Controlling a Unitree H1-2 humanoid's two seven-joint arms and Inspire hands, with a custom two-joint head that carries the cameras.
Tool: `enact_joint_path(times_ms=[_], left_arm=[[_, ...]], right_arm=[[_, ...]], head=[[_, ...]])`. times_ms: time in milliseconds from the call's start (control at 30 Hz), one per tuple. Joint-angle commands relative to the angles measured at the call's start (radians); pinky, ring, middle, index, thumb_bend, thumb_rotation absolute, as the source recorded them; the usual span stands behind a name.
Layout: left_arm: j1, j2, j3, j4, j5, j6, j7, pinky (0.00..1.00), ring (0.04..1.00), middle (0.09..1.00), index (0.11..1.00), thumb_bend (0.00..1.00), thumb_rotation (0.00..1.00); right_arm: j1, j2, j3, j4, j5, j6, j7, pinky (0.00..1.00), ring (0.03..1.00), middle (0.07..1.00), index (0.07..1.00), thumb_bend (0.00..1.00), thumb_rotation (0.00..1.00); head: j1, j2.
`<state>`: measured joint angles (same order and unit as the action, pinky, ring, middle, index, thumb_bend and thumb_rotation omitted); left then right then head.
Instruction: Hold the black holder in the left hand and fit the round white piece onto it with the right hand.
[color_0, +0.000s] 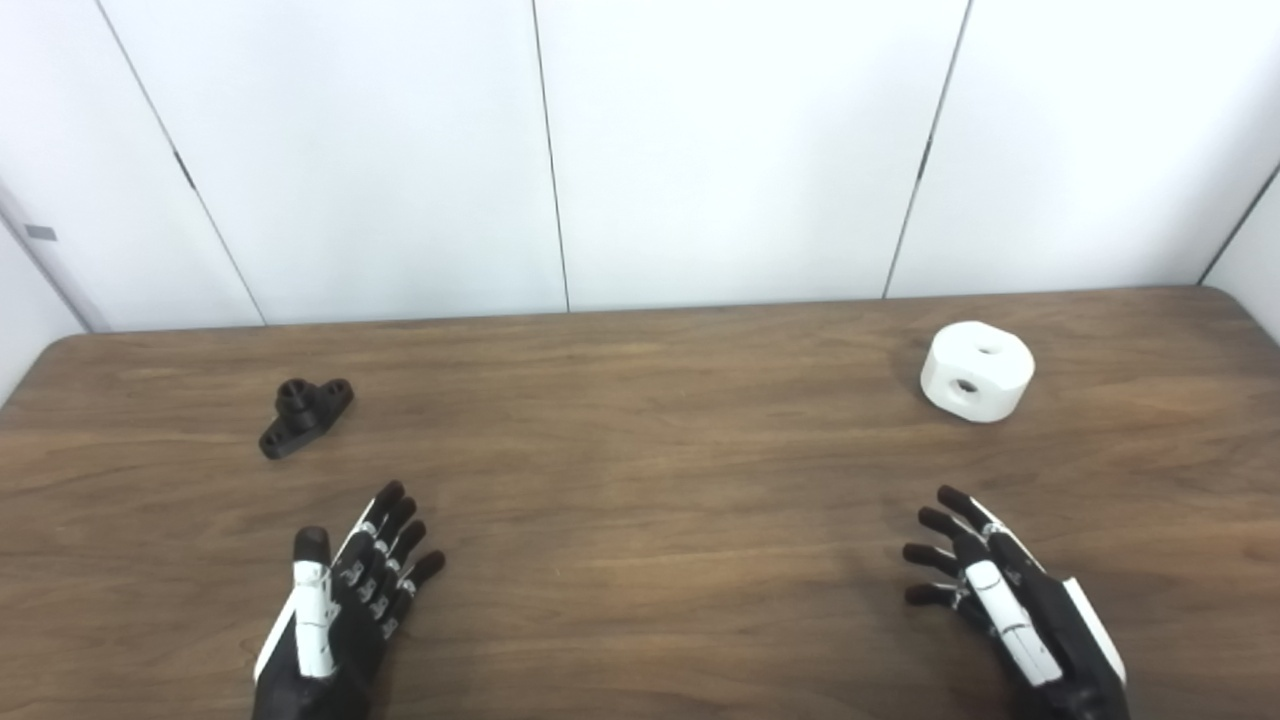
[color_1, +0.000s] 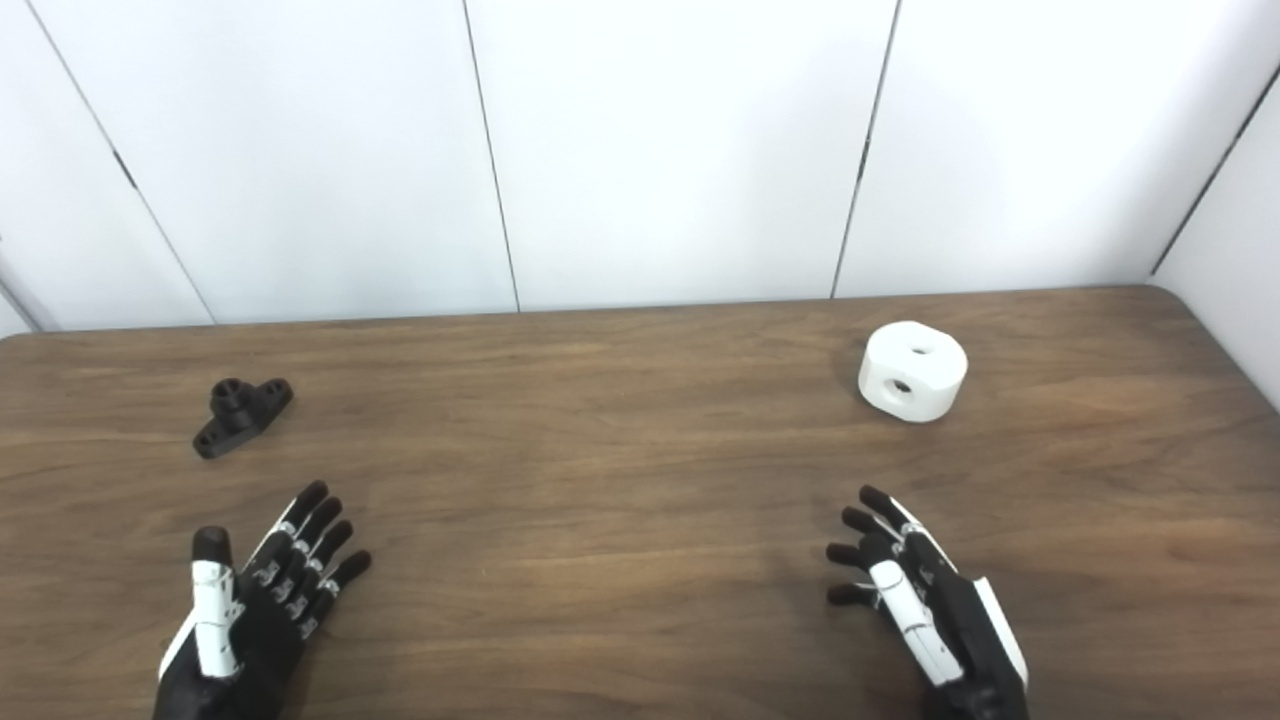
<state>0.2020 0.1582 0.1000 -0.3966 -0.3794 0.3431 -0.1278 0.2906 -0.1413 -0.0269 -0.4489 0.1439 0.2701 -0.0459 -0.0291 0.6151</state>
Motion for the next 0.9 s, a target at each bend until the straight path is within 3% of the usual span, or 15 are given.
enact_joint_path(times_ms=[0,400,667,733,800,867], left_arm=[[-0.002,0.006,-0.011,-0.002,0.013,0.01,-0.004,1.0,1.0,1.0,1.0,0.85,0.96],[-0.001,0.013,-0.013,0.016,0.001,-0.004,-0.016,1.0,1.0,1.0,1.0,0.86,0.97],[-0.011,0.027,0.013,-0.007,-0.068,0.004,-0.044,1.0,1.0,1.0,1.0,0.77,0.88],[-0.027,0.037,0.014,-0.052,-0.038,0.055,-0.011,1.0,1.0,1.0,1.0,0.76,0.85],[-0.045,0.069,-0.002,-0.114,-0.03,0.112,0.053,0.93,0.973,0.999,0.985,0.78,0.75],[-0.069,0.14,-0.036,-0.172,-0.064,0.127,0.123,0.86,0.947,0.99,0.967,0.75,0.68]], right_arm=[[-0.009,0.027,-0.004,0.005,0.003,0.009,0.005,0.6,0.747,0.851,0.88,0.52,0.71],[-0.007,0.025,-0.002,0.021,0.0,-0.012,0.017,0.6,0.749,0.847,0.883,0.53,0.72],[-0.01,0.027,0.0,0.06,-0.002,-0.046,0.015,0.58,0.752,0.853,0.894,0.52,0.72],[-0.014,0.027,-0.002,0.08,0.001,-0.058,0.016,0.57,0.751,0.855,0.896,0.52,0.72],[-0.019,0.03,-0.008,0.098,0.024,-0.064,0.021,0.56,0.754,0.861,0.896,0.54,0.73],[-0.029,0.033,-0.009,0.12,0.032,-0.075,0.02,0.56,0.76,0.867,0.9,0.54,0.73]], head=[[-0.001,-0.001],[0.02,-0.019],[0.12,-0.089],[0.176,-0.128],[0.191,-0.147],[0.208,-0.169]])
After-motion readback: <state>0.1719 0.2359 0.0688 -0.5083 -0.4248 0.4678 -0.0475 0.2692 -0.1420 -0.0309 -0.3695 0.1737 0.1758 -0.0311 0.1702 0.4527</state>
